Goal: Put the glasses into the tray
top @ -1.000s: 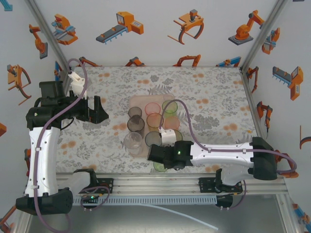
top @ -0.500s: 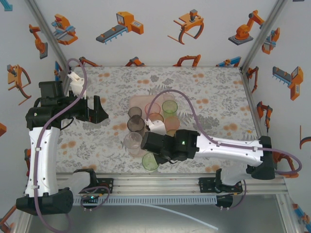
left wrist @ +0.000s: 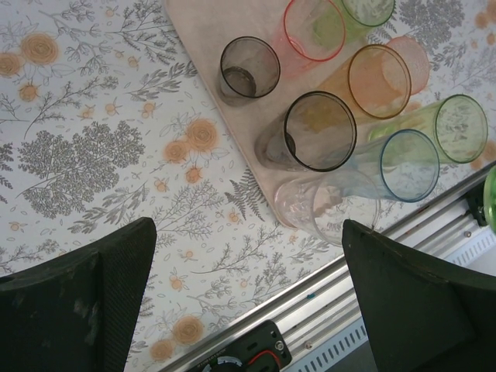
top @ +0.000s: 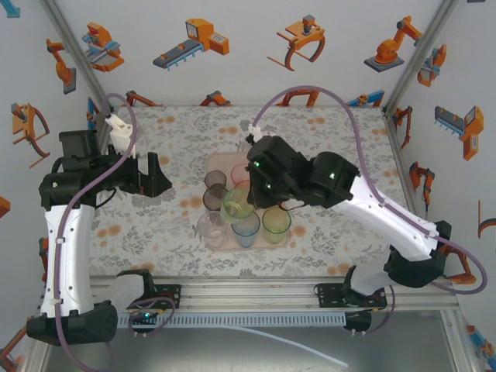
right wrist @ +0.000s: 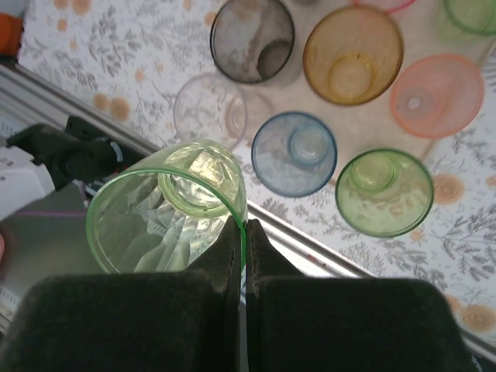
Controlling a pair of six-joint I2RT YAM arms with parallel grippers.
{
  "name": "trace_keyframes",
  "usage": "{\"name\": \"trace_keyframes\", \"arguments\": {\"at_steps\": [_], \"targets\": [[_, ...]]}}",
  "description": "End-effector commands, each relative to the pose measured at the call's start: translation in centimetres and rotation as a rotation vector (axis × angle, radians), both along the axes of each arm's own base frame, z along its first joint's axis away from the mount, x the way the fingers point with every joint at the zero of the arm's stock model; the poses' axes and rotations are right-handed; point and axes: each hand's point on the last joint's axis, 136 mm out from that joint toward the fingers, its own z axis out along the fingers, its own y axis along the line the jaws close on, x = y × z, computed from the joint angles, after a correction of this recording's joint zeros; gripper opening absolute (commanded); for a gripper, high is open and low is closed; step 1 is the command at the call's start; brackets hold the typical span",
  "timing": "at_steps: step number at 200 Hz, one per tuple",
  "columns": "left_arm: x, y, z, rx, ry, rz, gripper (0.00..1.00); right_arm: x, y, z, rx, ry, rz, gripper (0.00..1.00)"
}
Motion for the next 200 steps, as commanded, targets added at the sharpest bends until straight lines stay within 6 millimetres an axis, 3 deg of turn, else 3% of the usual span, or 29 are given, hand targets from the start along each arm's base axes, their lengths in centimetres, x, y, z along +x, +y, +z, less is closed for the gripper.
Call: {"name": "trace_keyframes", "arguments": {"at_steps": [1,35,70,151,200], "targets": [[0.1,-0.1,1.7,-0.017,-0.040,-0.001,0.97,2.0,-0.5,0.7,-0.042,-0.033,0.026,0.00],[0.6,0.0,1.8,-0.010,-0.036,0.001,0.97,7.1,-1.1,1.7,-0.061,-0.092,-0.039,0.00],[1.2,0.2,1.9,-0.002,-0.032,0.004,0.97,12.2,-1.2,0.9,-0.102,-0.116,-0.088,0.00],[2.1,0.8,1.2,0.058,-0.022,0.008,0.97,22.3,-0.6,-2.9,-0.125,-0.118,-0.142,0.00],[2.6,0.7,1.1,0.069,-0.013,-0.012,0.97,26.6,-0.3,-5.8,-0.121,-0.118,-0.161,0.00]]}}
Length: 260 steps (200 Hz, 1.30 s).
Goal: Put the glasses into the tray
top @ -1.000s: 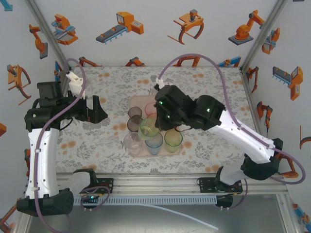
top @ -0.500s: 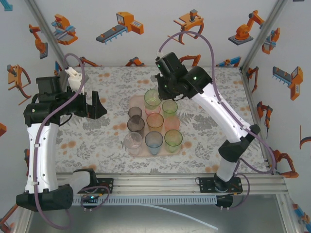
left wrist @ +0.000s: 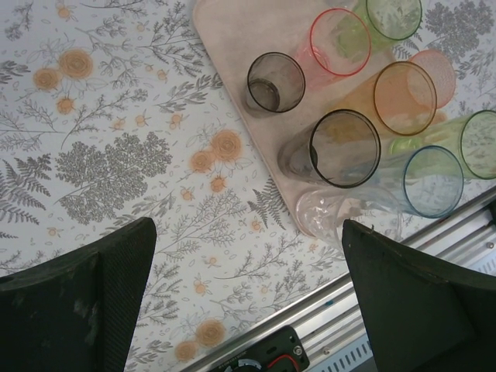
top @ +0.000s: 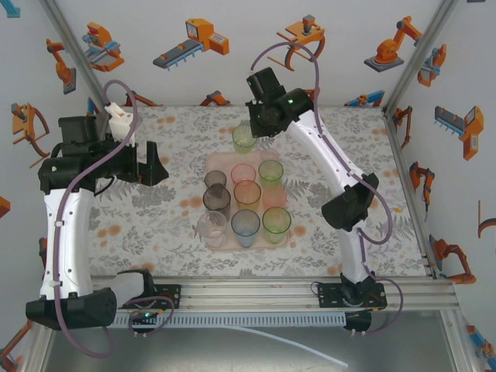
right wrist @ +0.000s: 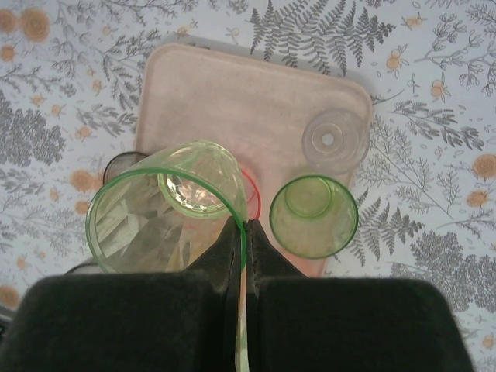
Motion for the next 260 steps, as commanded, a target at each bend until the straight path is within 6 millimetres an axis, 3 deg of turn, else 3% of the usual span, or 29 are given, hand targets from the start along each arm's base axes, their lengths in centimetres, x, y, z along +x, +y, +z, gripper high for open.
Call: {"name": "trace_keyframes", "arguments": {"at_steps": [1,58,108,214,260], "targets": [[-0.1,0.0,0.3,0.015,-0.006,-0.023,0.97,1.9,0.7,0.8,0.037,-0.058,0.020,0.00],[0.7,-0.4,-1.1,-0.016,0.041,-0.036,0.97,4.6,1.4,-2.8,0.021,-0.039,0.029,0.00],[1.3,-0.5,-1.1,-0.028,0.050,-0.034,0.97,6.1,2.1,-6.3,-0.004,-0.008,0.033,0.00],[1.4,-0.8,-2.1,-0.053,0.082,-0.033,0.97,7.0,2.3,-11.6,-0.038,0.065,0.035,0.00],[1.5,-0.8,-2.3,-0.057,0.087,-0.032,0.97,7.1,2.2,-12.7,-0.053,0.080,0.034,0.00]]}}
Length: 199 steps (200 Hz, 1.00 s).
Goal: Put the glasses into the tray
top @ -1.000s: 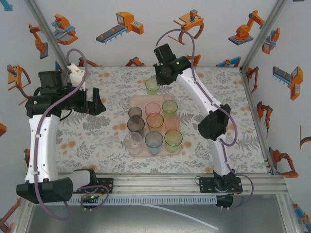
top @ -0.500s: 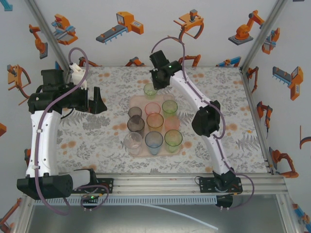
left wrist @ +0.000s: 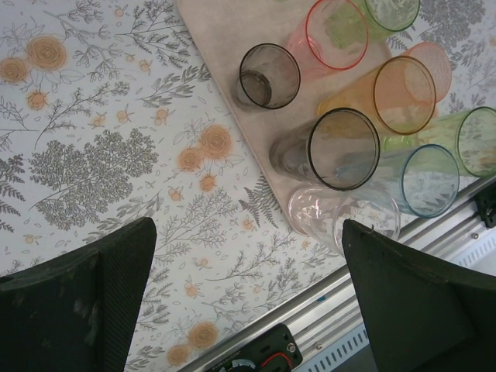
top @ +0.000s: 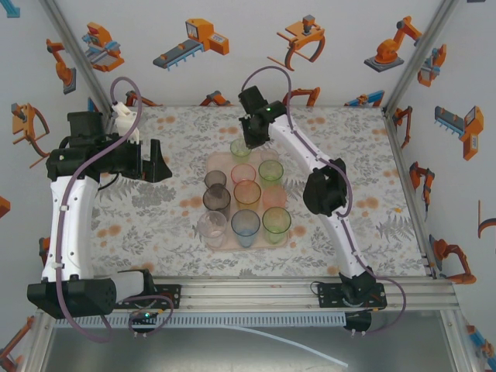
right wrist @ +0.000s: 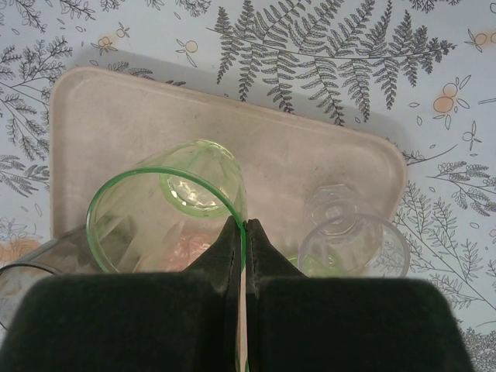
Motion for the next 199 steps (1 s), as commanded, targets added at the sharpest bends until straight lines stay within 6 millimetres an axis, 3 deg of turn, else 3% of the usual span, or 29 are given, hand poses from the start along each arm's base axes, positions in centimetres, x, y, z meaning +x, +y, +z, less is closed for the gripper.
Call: {"name": "trace_keyframes", "arguments": {"at_steps": [1,100,199], "targets": [[0.1,-0.2,-0.2,-0.026,0.011,-0.005,0.97,0.9,0.3,0.9,0.017,-0.039,0.013,0.00],[0.1,-0.3,-0.4,-0.034,0.015,-0.006,0.97,0.7,0.2,-1.7,-0.007,0.008,0.010,0.00],[-0.1,-0.3,-0.6,-0.033,0.016,-0.003,0.97,0.7,-0.3,-2.5,-0.014,0.031,-0.004,0.02]]}}
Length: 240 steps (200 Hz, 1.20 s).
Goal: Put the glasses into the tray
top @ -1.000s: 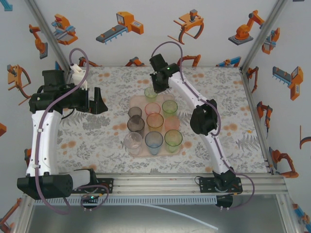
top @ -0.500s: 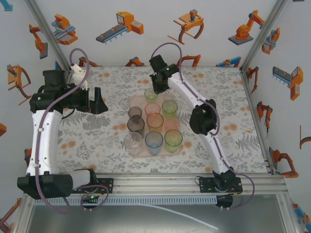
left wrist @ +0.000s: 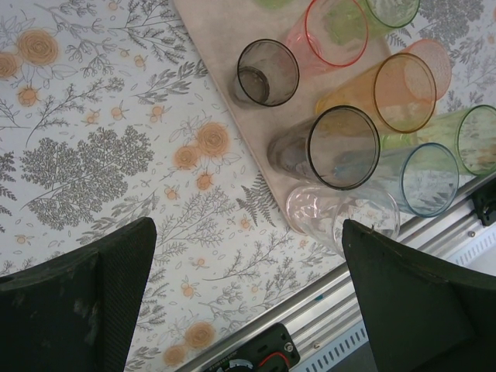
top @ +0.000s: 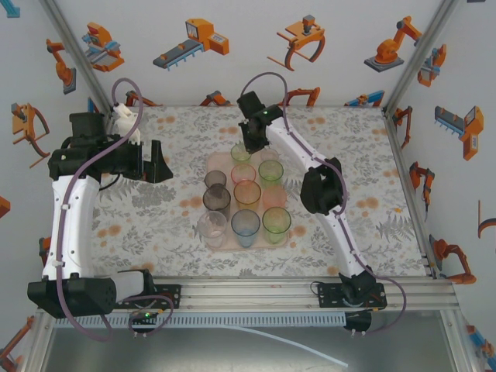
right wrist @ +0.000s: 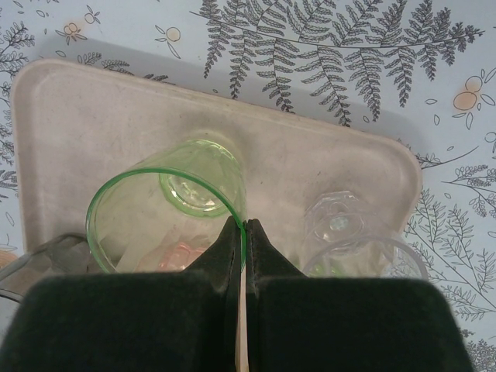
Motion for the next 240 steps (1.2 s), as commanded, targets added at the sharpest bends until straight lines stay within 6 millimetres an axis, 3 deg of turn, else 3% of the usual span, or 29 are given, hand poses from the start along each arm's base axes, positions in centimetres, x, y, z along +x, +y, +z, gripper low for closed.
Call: {"name": "trace_keyframes", "arguments": {"at_steps": [1,153,240], "targets": [[-0.1,-0.2,0.1,-0.026,-0.001,-0.001,0.97,0.6,-0.2,0.4,0.013,-0.011,-0.001,0.02],[-0.3,-0.2,0.1,-0.029,-0.006,-0.001,0.97,0.1,0.0,-0.1,0.034,0.027,0.008,0.17],[-0.4,-0.2,0.3,-0.029,-0.012,0.000,0.97,0.3,0.0,1.2,0.043,0.009,0.009,0.27]]}}
